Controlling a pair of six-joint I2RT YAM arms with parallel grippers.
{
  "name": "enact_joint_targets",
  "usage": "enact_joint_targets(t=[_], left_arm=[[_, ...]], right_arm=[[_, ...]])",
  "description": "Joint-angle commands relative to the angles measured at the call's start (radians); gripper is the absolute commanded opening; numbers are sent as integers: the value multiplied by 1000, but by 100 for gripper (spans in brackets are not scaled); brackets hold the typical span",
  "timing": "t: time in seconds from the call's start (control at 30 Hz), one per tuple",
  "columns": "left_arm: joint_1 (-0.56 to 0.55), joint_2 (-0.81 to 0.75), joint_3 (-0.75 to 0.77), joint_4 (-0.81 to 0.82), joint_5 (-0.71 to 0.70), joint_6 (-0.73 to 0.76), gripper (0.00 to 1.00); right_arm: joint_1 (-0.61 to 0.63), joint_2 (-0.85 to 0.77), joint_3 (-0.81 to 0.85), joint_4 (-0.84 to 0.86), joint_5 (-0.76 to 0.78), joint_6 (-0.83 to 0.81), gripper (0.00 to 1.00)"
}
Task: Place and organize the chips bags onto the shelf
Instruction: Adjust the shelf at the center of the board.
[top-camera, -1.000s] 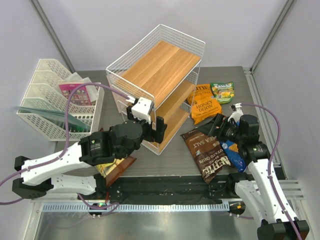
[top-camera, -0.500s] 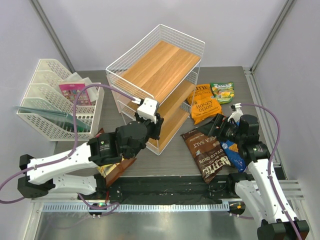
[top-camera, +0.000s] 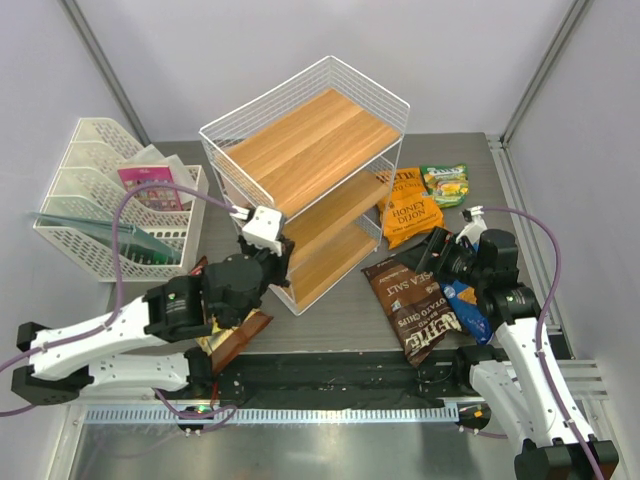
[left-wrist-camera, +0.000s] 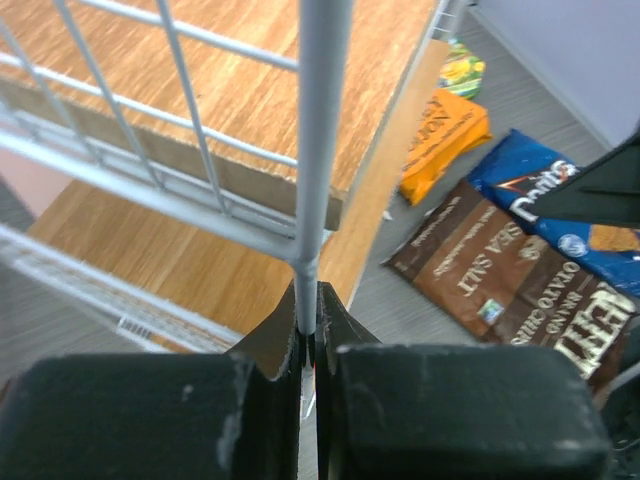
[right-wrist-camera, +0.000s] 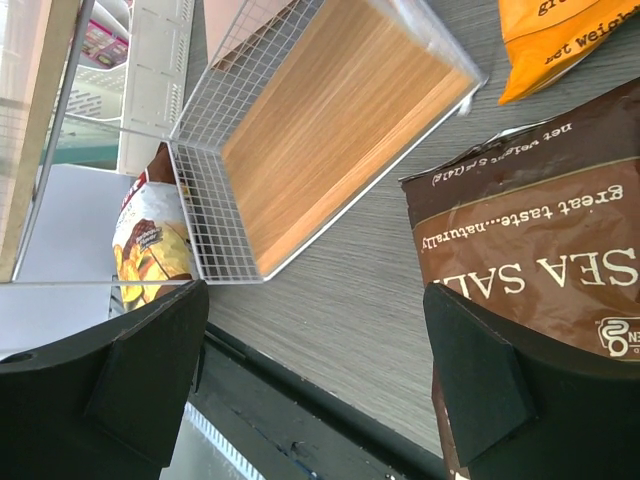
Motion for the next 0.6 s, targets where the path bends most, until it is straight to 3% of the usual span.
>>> enact_joint_targets(t=[0.0,0.33,0.47,0.57], left_arm=[[3,-103,21,-38,-183,11,0],[110,-100,-26,-114,-200,-33,0],[327,-43,-48,-101,31,-150,0],[368,18,-36,-76,38,-142,0]], right_arm=[[2,0,41,29,27,-17,94],[2,-2,46,36,25,-20,94],[3,4,44,13,36,-32,94],[2,1,55,-16,51,-57,94]])
